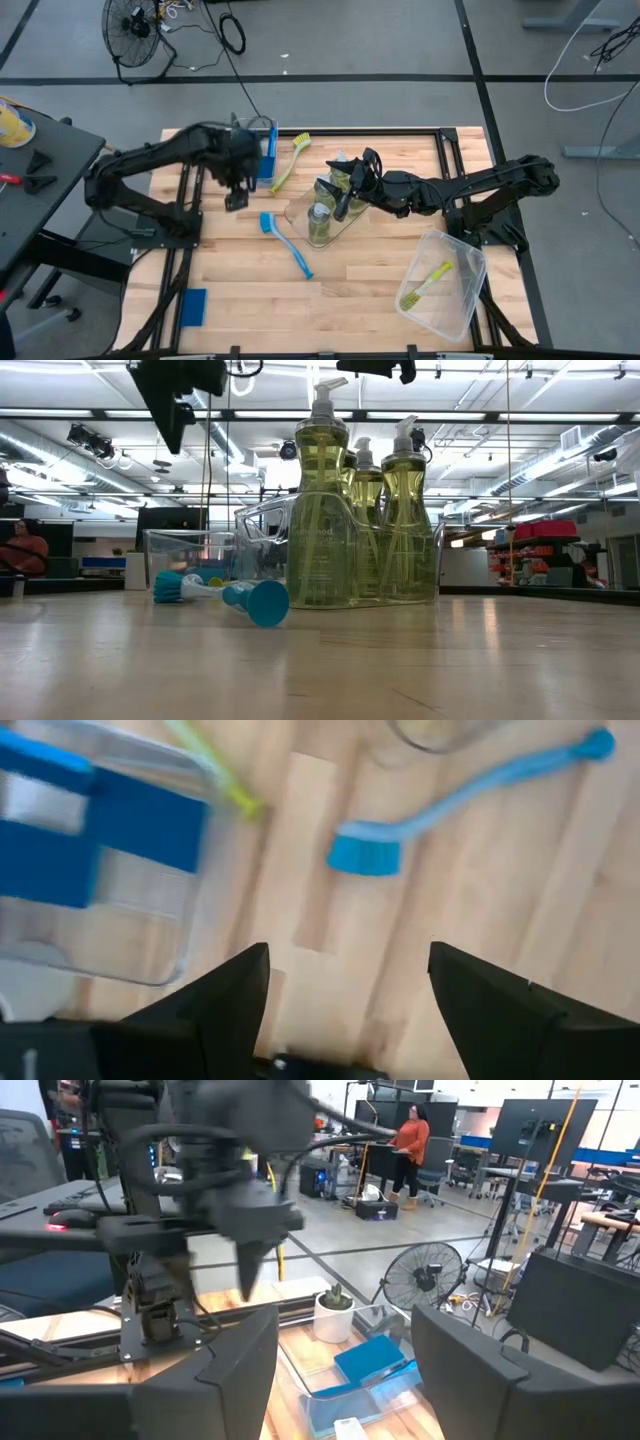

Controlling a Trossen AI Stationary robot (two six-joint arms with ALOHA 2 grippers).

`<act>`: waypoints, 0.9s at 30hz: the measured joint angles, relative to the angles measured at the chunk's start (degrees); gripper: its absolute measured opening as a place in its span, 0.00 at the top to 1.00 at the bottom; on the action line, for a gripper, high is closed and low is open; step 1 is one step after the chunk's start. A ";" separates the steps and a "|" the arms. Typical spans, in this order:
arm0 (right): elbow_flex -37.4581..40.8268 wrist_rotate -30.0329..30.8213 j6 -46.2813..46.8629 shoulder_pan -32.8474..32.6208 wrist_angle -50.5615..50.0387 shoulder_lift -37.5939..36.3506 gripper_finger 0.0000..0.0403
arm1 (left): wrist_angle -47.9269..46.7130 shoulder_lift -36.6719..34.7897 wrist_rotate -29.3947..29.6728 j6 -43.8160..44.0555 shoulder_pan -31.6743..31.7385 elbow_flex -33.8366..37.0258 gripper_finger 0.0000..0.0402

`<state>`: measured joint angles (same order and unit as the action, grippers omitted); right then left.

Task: Pick & Place Kitchen Sink Supplies
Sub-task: Put the blue sponge into the top transparent bin

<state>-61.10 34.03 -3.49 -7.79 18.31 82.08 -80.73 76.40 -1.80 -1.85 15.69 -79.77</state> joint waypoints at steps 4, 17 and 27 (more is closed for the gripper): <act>0.00 -0.51 0.01 0.00 0.00 0.00 0.43 | -0.32 0.00 -0.11 2.90 -6.09 0.00 0.31; 0.00 -5.75 0.02 -0.20 -1.29 0.00 0.43 | 1.22 0.00 -0.07 5.87 -22.95 0.00 0.31; 0.00 -6.59 0.01 -0.17 -1.75 0.02 0.43 | 1.78 0.00 0.06 13.69 -35.51 3.15 0.31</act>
<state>-61.10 27.44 -3.49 -7.97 16.55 82.11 -78.94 76.40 -1.75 11.84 -19.82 -76.61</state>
